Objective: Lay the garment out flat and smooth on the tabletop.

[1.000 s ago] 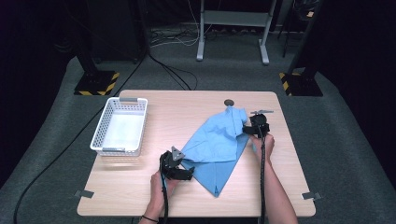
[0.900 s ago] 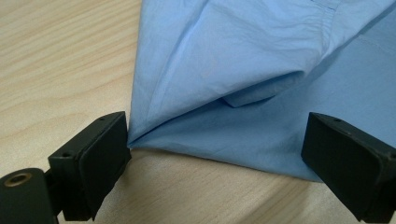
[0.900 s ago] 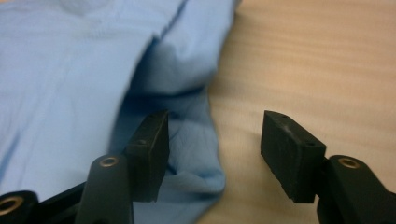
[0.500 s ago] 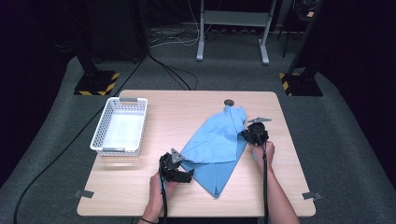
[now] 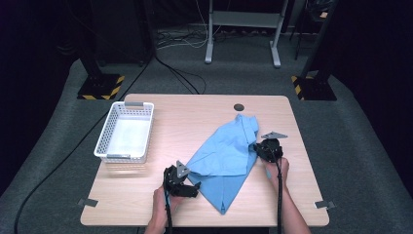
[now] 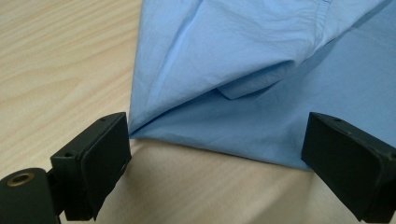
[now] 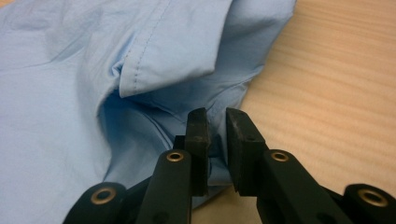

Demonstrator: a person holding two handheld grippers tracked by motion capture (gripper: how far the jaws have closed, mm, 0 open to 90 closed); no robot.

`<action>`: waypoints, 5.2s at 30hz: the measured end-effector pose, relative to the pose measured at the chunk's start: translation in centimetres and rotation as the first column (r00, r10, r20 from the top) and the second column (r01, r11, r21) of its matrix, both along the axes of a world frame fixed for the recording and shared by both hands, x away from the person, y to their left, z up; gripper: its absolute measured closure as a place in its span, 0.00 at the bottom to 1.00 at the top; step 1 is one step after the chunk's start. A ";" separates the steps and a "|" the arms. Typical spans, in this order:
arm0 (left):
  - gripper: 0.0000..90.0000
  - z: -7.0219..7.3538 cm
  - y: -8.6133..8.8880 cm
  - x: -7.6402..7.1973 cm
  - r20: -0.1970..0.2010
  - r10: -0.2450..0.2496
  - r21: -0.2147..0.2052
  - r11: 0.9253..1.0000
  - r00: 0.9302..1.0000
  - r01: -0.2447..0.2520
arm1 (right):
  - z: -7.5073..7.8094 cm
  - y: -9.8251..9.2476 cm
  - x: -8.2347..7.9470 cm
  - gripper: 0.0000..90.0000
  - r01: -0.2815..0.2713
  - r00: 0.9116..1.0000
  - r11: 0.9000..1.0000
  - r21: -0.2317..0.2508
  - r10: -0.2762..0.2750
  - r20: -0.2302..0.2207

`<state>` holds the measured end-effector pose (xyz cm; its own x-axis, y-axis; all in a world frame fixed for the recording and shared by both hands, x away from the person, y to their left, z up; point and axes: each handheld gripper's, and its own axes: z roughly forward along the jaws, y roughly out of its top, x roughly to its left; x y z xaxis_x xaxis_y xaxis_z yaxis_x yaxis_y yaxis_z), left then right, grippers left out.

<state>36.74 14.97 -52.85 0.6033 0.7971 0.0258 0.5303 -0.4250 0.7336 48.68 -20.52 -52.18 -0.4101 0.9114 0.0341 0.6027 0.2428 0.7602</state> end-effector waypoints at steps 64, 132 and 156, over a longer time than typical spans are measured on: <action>0.02 2.1 -10.9 1.9 -0.008 -0.290 0.141 0.947 0.957 0.288 | -0.6 0.0 -2.7 0.05 0.040 0.999 0.999 -0.036 -0.041 -0.036; 0.99 6.9 -5.8 9.8 0.060 -0.054 -0.014 0.998 0.997 0.055 | -0.6 0.0 -2.7 0.06 0.047 0.998 0.998 -0.035 -0.048 -0.035; 0.99 3.7 1.5 18.1 0.021 0.339 0.044 0.939 0.940 -0.340 | -0.6 0.1 -2.7 0.06 0.051 0.998 0.998 -0.034 -0.052 -0.035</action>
